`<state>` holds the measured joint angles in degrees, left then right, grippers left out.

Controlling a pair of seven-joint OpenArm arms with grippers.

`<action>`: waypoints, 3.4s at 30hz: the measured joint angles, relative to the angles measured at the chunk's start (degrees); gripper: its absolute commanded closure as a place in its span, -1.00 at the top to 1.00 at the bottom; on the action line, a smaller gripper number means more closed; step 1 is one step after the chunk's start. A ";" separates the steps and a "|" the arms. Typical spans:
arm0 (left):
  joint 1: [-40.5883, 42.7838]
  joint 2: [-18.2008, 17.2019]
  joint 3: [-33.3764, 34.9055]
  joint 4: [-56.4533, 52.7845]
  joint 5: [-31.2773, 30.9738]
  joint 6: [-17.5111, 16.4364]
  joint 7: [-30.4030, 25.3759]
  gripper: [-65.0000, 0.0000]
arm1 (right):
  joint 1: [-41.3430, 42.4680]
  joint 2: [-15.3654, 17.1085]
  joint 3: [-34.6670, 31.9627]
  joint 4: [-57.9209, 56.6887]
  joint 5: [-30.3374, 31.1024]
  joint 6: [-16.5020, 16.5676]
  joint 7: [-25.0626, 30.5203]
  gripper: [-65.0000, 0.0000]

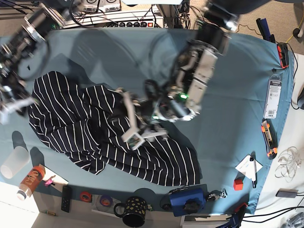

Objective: Layout the t-shirt on the table in an organized manner, then fold the t-shirt properly

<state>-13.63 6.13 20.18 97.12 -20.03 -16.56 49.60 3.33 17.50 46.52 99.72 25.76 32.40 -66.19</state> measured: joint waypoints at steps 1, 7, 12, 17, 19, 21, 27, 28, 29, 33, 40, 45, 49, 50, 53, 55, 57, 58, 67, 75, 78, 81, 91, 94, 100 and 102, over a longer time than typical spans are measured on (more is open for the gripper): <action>-0.63 1.03 -0.02 -0.83 0.02 0.20 -0.15 0.14 | -1.05 0.72 0.55 0.00 0.00 0.00 0.04 -0.64; -6.38 1.44 5.64 -12.92 -1.70 2.58 -0.85 0.14 | -6.36 2.73 1.42 0.00 0.22 0.17 -1.38 -0.44; -8.48 1.44 11.63 -20.57 -1.16 3.69 -1.97 0.14 | -6.36 2.64 1.38 0.00 2.99 0.09 -2.36 -0.44; -8.83 1.44 11.15 -20.09 -0.24 5.35 -2.12 0.14 | -6.34 2.64 -0.17 0.02 14.82 3.34 -2.36 -0.44; -8.79 1.44 9.33 -19.47 0.28 4.98 -0.39 0.14 | -6.36 2.64 -2.95 0.00 17.20 4.37 -2.38 -0.44; -8.76 1.44 5.68 -18.23 2.45 5.01 2.47 0.14 | -5.86 2.67 -7.39 0.00 17.88 4.79 -1.44 -0.44; -8.83 1.46 -12.28 -14.34 2.62 2.84 9.14 0.14 | -2.51 2.71 -24.13 -0.04 11.52 4.87 2.82 -0.44; -8.83 1.46 -15.50 -13.84 2.71 1.36 10.62 0.14 | -1.60 2.91 -26.62 -0.07 11.32 4.92 2.82 -0.44; -8.81 1.46 -18.43 -13.53 2.84 -0.33 11.78 0.14 | -0.61 2.99 -28.89 -0.02 10.32 4.98 3.13 -0.44; -8.22 1.14 -25.94 -13.51 -2.23 -2.43 13.81 0.14 | 3.39 2.95 -35.52 0.04 3.82 4.46 3.26 -0.44; -6.88 -2.21 -27.76 -13.51 -5.97 -2.78 13.99 0.14 | 5.38 3.41 -44.19 -0.13 -4.02 -1.16 4.15 -0.44; -6.86 -1.53 -27.45 -13.51 -9.14 -4.55 13.84 0.14 | 5.35 3.21 -50.23 -1.31 -13.27 -8.68 8.20 -0.44; -6.84 -1.73 -27.54 -13.51 -9.57 -4.52 13.88 0.14 | 5.35 3.26 -52.17 -1.38 -15.23 -11.02 7.93 -0.44; -6.84 -1.73 -27.54 -13.51 -9.62 -4.52 13.86 0.14 | 5.33 3.26 -52.22 -1.38 -15.23 -11.02 7.93 -0.44; -6.84 -1.68 -27.54 -13.51 -9.62 -4.52 13.86 0.14 | 5.38 3.28 -52.22 -1.38 -15.34 -11.89 7.93 -0.53; -6.84 -1.68 -27.54 -13.51 -9.64 -4.52 13.86 0.14 | 5.35 3.26 -52.22 -1.38 -17.05 -13.22 7.52 -0.80; -6.84 -1.70 -27.54 -13.51 -10.12 -4.52 13.86 0.14 | 5.38 3.28 -52.22 -1.36 -19.63 -14.71 6.64 -1.00; -6.84 -1.70 -27.54 -13.51 -10.45 -4.52 13.86 0.14 | 5.35 3.28 -52.22 -1.38 -20.94 -14.91 6.64 -1.00; -6.84 -1.68 -27.50 -13.51 -11.91 -5.79 13.90 0.14 | 6.34 3.58 -47.84 -1.33 -21.66 -15.30 10.64 -1.00; -6.82 -1.68 -27.50 -13.51 -12.09 -5.79 13.90 0.14 | 10.84 4.46 -28.02 -0.39 -14.80 -13.81 12.39 -1.00; -6.82 -1.70 -27.50 -13.51 -12.07 -5.79 13.88 0.14 | 10.69 6.40 -22.08 -0.52 -12.98 -11.80 12.04 -1.00; -6.80 -1.70 -27.50 -13.51 -12.02 -5.79 13.88 0.14 | 10.71 8.83 -17.81 -2.10 -12.26 -11.26 12.07 -1.00; -5.29 -1.70 -27.52 -13.51 -16.98 -7.74 19.08 -0.11 | 9.51 11.21 -2.29 -5.53 0.59 -2.78 0.79 -1.00; -4.26 -1.66 -27.50 -13.49 -22.77 -10.25 22.21 -0.26 | 5.40 11.21 0.79 -5.51 6.93 -1.14 -2.38 -1.00; -0.26 -1.70 -27.50 -13.46 -29.94 -13.00 25.81 -0.29 | -3.89 11.10 2.01 -5.55 16.63 3.76 -8.50 -1.00; 1.36 -1.70 -27.50 -13.33 -31.19 -13.11 26.10 -0.29 | -6.84 11.10 1.95 -5.55 18.80 4.09 -8.57 -1.00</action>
<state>-12.27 4.43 -7.31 83.79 -51.22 -29.67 75.70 -3.51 28.60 48.47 94.17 44.56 36.49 -74.76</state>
